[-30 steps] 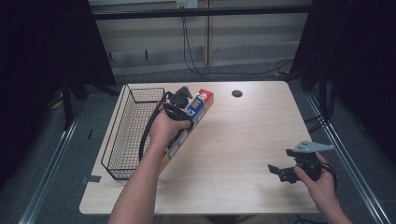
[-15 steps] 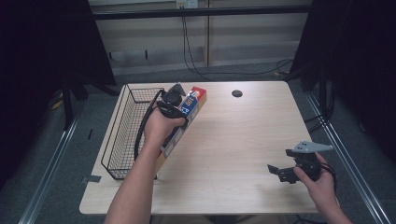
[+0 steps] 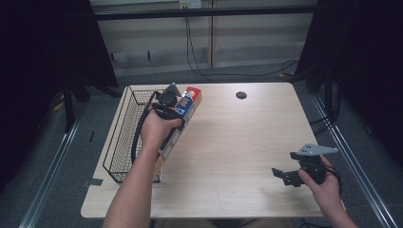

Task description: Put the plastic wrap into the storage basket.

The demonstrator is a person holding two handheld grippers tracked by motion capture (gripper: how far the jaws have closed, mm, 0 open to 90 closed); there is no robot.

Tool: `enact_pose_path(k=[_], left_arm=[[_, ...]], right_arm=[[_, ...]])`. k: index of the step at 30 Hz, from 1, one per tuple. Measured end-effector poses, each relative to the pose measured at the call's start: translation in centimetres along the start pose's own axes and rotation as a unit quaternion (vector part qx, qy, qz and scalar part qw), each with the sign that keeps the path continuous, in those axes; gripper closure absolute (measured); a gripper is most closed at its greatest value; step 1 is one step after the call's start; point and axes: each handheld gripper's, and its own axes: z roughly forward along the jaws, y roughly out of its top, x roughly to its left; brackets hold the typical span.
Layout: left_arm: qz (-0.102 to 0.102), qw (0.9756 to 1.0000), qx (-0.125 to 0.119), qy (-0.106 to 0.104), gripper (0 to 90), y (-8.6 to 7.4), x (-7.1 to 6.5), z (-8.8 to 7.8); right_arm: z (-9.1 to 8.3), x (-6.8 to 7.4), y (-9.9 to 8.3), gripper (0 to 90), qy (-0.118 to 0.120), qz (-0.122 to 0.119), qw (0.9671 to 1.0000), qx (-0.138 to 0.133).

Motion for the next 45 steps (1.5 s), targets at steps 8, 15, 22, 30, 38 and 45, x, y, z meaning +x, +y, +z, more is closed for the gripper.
enact_pose_path(k=[8, 15, 22, 30, 38, 45], left_arm=[[-0.021, 0.9997, 0.0, 0.013, 42.6, -0.3, 0.9, 0.0], [-0.036, 0.9991, -0.009, 0.022, 42.6, -0.5, 1.6, -0.3], [-0.053, 0.9982, -0.014, 0.026, 42.6, -0.6, 1.9, -0.4], [-0.064, 0.9975, -0.016, 0.023, 42.6, -0.7, 2.3, -0.6], [-0.079, 0.9963, -0.013, 0.029, 42.6, -1.2, 3.0, -0.4], [-0.105, 0.9938, -0.013, 0.035, 42.6, -1.7, 3.9, -0.3]], right_arm=[[0.0, 0.0, 0.0, 2.6, 0.001, 0.001, 1.0, 0.0], [0.0, 0.0, 0.0, 2.6, 0.003, 0.002, 1.0, -0.001], [0.0, 0.0, 0.1, 2.6, 0.003, 0.001, 1.0, -0.002], [-0.2, -0.1, 0.1, 2.7, 0.001, 0.004, 1.0, -0.006], [-0.2, 0.0, 0.1, 2.7, 0.0, 0.003, 1.0, -0.007], [-0.2, 0.0, 0.1, 2.7, -0.001, 0.002, 1.0, -0.007]])
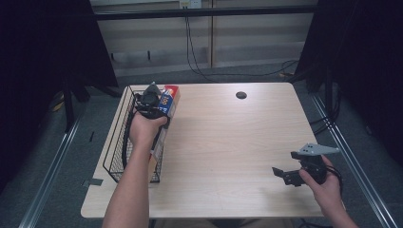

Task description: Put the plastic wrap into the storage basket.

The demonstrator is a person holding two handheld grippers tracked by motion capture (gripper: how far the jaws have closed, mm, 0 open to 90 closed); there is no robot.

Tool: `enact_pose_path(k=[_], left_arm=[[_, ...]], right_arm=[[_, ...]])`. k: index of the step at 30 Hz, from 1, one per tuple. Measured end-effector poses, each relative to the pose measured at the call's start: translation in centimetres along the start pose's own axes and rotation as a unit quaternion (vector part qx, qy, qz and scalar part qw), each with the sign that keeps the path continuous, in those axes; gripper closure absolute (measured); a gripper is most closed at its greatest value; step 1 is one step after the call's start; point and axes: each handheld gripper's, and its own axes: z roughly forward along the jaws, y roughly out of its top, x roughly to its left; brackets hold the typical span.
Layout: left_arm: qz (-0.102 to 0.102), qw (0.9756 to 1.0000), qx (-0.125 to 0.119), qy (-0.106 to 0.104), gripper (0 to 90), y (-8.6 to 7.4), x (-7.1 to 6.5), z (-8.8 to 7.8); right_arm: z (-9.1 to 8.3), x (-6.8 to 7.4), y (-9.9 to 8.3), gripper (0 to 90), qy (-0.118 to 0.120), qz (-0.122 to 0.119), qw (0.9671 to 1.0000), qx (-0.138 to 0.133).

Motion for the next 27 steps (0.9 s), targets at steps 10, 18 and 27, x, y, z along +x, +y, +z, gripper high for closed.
enact_pose_path(k=[10, 18, 27], left_arm=[[-0.03, 0.9995, -0.005, 0.009, 42.6, -0.5, 1.1, 0.3], [-0.045, 0.9989, -0.008, 0.012, 42.6, -0.7, 1.6, 0.4], [-0.055, 0.9984, -0.003, 0.014, 42.6, -0.9, 2.1, 0.6]], right_arm=[[0.0, 0.0, 0.0, 2.7, 0.0, -0.001, 1.0, 0.0], [0.1, 0.1, 0.0, 2.7, 0.0, -0.001, 1.0, 0.001], [0.0, 0.0, 0.0, 2.7, 0.0, -0.001, 1.0, 0.0]])
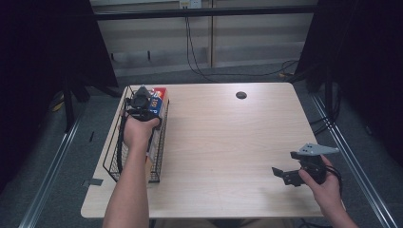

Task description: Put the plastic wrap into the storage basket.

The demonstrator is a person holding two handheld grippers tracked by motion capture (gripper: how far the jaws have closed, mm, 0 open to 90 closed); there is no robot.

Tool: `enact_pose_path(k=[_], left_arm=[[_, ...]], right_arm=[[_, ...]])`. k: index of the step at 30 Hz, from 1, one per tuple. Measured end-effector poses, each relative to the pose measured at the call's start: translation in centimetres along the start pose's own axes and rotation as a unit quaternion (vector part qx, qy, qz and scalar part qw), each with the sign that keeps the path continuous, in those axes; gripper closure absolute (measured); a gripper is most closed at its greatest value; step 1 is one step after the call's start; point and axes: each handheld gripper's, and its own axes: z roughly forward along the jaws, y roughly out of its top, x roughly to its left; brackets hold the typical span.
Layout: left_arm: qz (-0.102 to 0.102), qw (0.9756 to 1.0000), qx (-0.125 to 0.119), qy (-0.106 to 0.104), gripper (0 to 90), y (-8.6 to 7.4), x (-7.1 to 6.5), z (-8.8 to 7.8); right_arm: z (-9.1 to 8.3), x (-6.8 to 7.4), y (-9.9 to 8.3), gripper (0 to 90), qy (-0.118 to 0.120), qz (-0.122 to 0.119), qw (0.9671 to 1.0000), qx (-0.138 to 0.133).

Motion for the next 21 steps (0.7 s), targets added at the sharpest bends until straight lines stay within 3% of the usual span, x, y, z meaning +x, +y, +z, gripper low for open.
enact_pose_path(k=[10, 21], left_arm=[[-0.011, 0.9999, 0.0, 0.007, 42.6, -0.23, 0.79, 0.26], [-0.036, 0.9993, 0.004, 0.01, 42.4, -0.49, 1.14, 0.76]], right_arm=[[0.04, -0.03, 0.0, 2.7, 0.0, 0.0, 1.0, 0.001], [0.05, 0.02, 0.02, 2.7, 0.001, 0.0, 1.0, -0.003]])
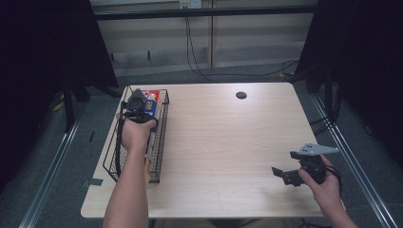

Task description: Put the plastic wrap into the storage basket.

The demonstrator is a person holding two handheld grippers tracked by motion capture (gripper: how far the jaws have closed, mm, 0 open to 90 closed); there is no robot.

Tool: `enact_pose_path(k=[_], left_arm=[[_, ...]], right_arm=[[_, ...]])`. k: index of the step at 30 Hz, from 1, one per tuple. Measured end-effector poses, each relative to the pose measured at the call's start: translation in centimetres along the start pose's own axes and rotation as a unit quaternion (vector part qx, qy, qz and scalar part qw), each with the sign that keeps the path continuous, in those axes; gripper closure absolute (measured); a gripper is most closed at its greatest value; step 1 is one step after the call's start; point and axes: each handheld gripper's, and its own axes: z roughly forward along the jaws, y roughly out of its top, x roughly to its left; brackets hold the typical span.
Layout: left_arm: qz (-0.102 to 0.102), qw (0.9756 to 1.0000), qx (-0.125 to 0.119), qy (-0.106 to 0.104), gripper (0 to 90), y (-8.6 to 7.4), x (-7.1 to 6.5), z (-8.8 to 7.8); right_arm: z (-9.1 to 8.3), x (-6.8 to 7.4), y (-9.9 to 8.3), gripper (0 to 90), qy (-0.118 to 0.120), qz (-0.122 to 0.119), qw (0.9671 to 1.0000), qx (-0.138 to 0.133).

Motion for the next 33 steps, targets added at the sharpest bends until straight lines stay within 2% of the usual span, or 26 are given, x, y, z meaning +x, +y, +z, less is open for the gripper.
enact_pose_path(k=[7, 14, 15, 21, 23, 24, 25, 29, 33], left_arm=[[-0.004, 1.0, 0.003, 0.008, 42.2, -0.1, 0.3, 0.4], [-0.02, 0.9997, 0.004, 0.012, 42.1, -0.1, 0.4, 0.7], [-0.013, 0.9998, 0.006, 0.013, 42.1, -0.1, 0.5, 0.7], [-0.018, 0.9997, 0.009, 0.016, 42.0, -0.2, 0.7, 1.0], [-0.028, 0.9995, 0.008, 0.015, 42.0, -0.2, 0.6, 1.1], [-0.02, 0.9996, 0.011, 0.019, 42.0, -0.2, 0.8, 1.1], [-0.026, 0.9995, 0.01, 0.016, 42.0, -0.2, 0.8, 1.2], [-0.023, 0.9995, 0.015, 0.017, 42.0, -0.2, 0.9, 1.4], [-0.029, 0.9993, 0.015, 0.018, 42.0, -0.3, 0.8, 1.7]], right_arm=[[0.0, 0.0, 0.0, 2.7, 0.001, -0.002, 1.0, 0.0], [-0.1, 0.0, 0.0, 2.7, 0.003, -0.001, 1.0, -0.002], [-0.1, 0.0, 0.0, 2.7, 0.003, -0.001, 1.0, -0.002], [-0.1, 0.0, 0.0, 2.7, 0.002, -0.003, 1.0, -0.003], [-0.1, 0.0, 0.0, 2.7, 0.002, -0.003, 1.0, -0.003], [-0.1, 0.0, 0.0, 2.7, 0.001, -0.001, 1.0, -0.002], [-0.1, 0.0, 0.0, 2.7, 0.001, -0.002, 1.0, -0.002], [-0.1, -0.1, 0.0, 2.7, 0.003, -0.002, 1.0, -0.001], [-0.1, 0.0, 0.0, 2.7, 0.002, -0.002, 1.0, -0.001]])
